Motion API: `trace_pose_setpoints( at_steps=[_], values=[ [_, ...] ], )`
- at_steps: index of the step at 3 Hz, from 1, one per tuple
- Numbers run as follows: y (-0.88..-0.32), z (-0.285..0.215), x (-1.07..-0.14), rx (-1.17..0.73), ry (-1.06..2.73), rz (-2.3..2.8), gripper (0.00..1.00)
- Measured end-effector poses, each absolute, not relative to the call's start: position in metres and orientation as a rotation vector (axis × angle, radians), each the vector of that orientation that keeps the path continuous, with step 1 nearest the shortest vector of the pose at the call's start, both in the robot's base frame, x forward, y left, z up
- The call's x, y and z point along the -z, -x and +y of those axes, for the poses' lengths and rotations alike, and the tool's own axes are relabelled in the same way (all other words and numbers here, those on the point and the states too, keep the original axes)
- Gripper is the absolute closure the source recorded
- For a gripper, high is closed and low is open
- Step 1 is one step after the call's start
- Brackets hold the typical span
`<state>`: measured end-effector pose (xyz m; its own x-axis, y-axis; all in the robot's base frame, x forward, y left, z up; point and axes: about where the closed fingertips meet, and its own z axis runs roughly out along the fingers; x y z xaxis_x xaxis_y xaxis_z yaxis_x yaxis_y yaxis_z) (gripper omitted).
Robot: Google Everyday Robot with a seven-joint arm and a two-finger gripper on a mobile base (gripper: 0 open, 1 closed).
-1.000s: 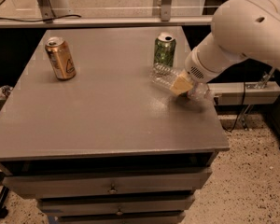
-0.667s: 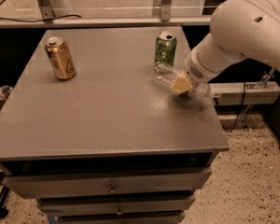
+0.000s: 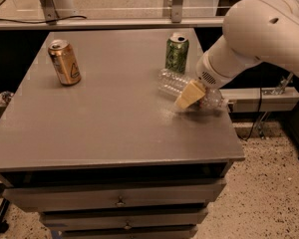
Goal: Move water bottle near green can
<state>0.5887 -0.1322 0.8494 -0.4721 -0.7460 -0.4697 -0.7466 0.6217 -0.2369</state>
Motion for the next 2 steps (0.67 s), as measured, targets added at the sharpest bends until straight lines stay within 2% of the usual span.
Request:
trace_pose_setpoints(
  at_steps=[2],
  values=[
    [-0.5871, -0.1366, -0.8542, -0.015, 1.151, 2.302, 0.0]
  ],
)
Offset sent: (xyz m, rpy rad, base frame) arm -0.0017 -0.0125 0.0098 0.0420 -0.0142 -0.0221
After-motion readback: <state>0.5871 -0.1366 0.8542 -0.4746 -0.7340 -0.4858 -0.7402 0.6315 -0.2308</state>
